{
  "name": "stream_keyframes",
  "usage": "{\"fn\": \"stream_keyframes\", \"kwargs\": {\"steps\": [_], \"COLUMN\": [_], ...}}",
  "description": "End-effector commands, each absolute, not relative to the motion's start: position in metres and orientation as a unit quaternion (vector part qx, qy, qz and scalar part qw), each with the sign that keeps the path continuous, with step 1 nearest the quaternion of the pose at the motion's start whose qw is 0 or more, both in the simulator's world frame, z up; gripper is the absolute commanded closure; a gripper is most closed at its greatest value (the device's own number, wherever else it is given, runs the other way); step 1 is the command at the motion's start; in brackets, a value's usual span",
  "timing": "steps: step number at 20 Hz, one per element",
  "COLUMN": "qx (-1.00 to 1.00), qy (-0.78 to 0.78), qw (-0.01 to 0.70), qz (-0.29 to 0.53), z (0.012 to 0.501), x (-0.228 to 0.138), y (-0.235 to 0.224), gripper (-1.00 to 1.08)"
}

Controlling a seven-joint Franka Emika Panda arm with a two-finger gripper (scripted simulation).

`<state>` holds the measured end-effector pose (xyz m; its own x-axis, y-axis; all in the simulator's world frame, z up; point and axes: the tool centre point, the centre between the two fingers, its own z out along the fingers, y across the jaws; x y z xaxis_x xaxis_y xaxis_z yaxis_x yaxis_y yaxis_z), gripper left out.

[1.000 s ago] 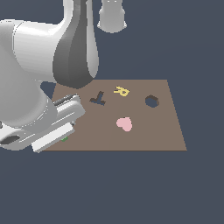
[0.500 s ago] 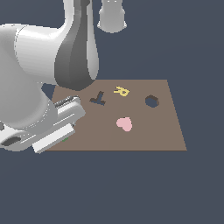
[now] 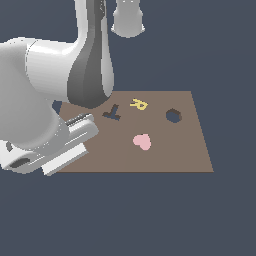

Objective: Insert a designated object into the corresponding slot on a board.

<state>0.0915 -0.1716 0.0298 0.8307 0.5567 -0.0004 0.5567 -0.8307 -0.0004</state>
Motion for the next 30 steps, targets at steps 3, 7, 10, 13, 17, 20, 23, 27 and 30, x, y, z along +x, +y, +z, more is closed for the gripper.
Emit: {"fn": "stream_keyframes", "kwargs": {"steps": [3, 7, 10, 13, 17, 20, 23, 27, 30], "qx": [-0.957, -0.957, -0.956, -0.952, -0.943, -0.933, -0.919, -0.892, -0.865], "qy": [-0.291, -0.291, -0.295, -0.306, -0.332, -0.36, -0.395, -0.452, -0.502], "qw": [0.0, 0.0, 0.0, 0.0, 0.0, 0.0, 0.0, 0.0, 0.0], "qz": [0.0, 0.0, 0.0, 0.0, 0.0, 0.0, 0.0, 0.0, 0.0], "z": [0.03, 0.03, 0.03, 0.03, 0.03, 0.031, 0.031, 0.032, 0.032], "x": [0.092, 0.092, 0.092, 0.092, 0.094, 0.095, 0.095, 0.095, 0.094], "y": [-0.172, -0.171, -0.171, -0.168, -0.163, -0.156, -0.148, -0.135, -0.123], "gripper": [1.08, 1.08, 1.08, 1.08, 1.08, 1.08, 1.08, 1.08, 1.08]}}
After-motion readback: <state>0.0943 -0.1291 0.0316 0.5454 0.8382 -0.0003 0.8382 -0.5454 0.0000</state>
